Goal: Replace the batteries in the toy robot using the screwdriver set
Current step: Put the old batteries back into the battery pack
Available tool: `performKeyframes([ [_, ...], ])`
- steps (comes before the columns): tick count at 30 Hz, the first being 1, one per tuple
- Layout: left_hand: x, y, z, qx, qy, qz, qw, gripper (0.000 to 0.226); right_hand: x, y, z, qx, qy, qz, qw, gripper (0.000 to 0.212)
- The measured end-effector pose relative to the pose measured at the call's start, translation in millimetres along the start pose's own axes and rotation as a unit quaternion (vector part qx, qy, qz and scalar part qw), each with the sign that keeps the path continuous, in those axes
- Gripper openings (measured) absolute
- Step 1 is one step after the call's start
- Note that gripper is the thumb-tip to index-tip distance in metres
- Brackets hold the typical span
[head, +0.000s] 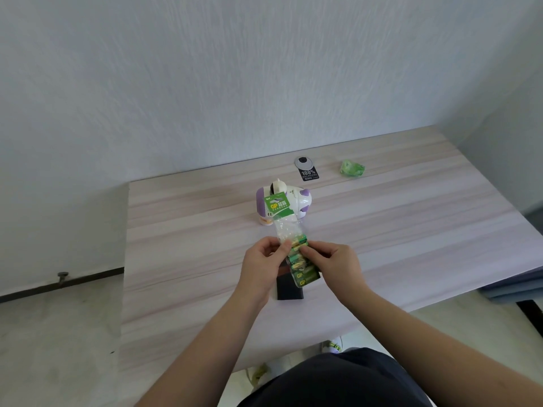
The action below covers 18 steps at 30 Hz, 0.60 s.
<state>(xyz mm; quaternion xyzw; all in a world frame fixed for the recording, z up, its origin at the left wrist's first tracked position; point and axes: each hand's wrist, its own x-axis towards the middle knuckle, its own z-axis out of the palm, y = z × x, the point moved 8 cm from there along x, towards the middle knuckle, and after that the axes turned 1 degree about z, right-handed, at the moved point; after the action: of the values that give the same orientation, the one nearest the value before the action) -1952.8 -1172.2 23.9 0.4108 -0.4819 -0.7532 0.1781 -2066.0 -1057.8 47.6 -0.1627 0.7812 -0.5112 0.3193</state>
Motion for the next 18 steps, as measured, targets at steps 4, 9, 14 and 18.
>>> performKeyframes([
  [4,3,-2,2,0.003,-0.018,-0.016,1.0,0.018,0,9,0,0.064,0.013,0.013,0.998,0.01],
  [9,7,-6,6,0.014,-0.022,-0.022,0.999,0.019,7,23,2,0.15,-0.03,0.077,0.985,0.015],
  [14,12,-9,20,0.022,-0.024,-0.025,0.999,0.016,14,31,-7,0.214,-0.071,0.124,0.966,0.016],
  [18,16,-12,40,0.036,-0.034,-0.032,0.998,0.019,27,38,-22,0.184,-0.122,0.136,0.966,0.02],
])
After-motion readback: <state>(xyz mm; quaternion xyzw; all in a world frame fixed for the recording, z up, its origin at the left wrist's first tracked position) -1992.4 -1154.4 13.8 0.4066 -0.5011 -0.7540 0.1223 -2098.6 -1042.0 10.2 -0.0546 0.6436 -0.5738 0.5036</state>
